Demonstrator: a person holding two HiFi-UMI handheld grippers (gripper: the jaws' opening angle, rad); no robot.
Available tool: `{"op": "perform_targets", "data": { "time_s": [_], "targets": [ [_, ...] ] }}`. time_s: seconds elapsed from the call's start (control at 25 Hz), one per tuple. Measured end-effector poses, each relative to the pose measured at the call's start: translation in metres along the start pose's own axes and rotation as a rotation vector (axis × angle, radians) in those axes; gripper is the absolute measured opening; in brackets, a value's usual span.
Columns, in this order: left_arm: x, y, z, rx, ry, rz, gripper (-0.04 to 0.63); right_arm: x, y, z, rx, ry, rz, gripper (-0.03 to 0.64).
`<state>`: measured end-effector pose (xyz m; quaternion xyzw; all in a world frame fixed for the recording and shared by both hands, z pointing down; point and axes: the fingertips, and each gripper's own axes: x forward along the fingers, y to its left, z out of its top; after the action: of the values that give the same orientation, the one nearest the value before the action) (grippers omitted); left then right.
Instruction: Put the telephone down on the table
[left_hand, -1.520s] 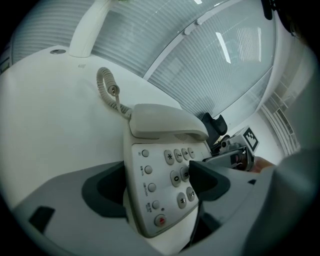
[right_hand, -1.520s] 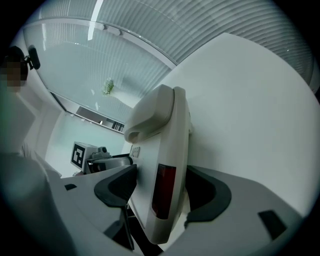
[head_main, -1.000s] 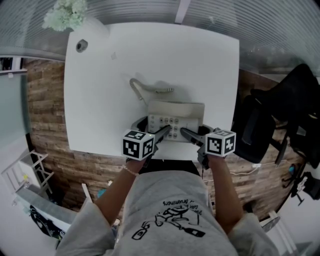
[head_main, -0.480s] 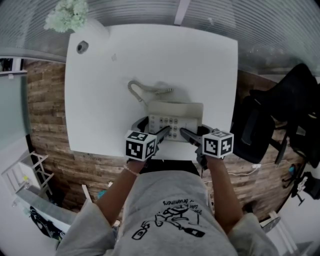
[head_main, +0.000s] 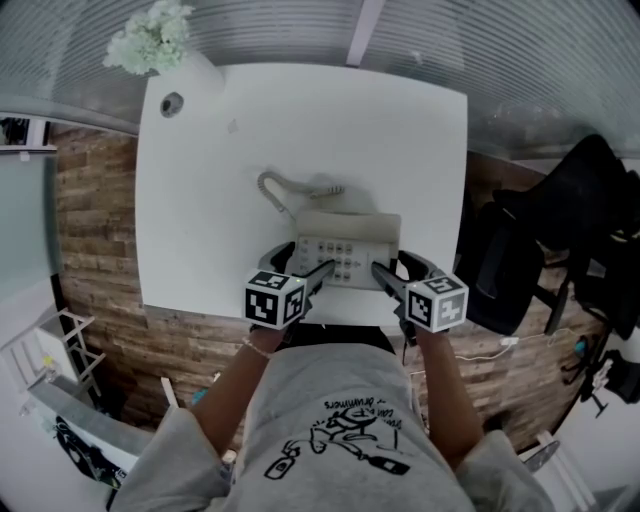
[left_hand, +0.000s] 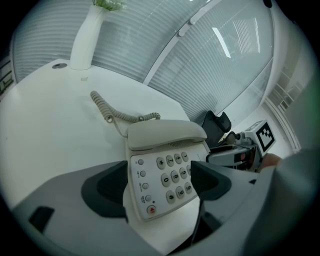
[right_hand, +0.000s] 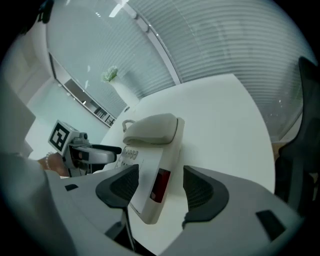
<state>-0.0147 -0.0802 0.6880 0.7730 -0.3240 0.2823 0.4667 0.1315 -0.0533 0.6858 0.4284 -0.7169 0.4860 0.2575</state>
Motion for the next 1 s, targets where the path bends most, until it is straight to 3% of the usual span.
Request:
{"op": "perform_targets", "data": {
  "time_s": [0.16,0.28,0.64,1.0],
  "targets": [
    [-0.014,-0.012,0.01,0.042,-0.027,-0.022,0.386,-0.019,0.003,0.019,-0.112,-0.08,-0.062,0.253],
    [-0.028,-0.028,0.021,0.109,-0.069,-0.051,0.28,-0.034,0.016,0.033,-0.151,-0.152,-0.062,0.219],
    [-0.083,-0.092,0.076,0.281,-0.278,-0.132,0.104,-0.078,0.084,0.074,-0.305,-0.318,-0.027,0.114],
    [-0.141,-0.154,0.114,0.347,-0.425,-0.275,0.004,-0.138,0.161,0.112,-0.375,-0.474,0.068,0.067]
  ]
}}
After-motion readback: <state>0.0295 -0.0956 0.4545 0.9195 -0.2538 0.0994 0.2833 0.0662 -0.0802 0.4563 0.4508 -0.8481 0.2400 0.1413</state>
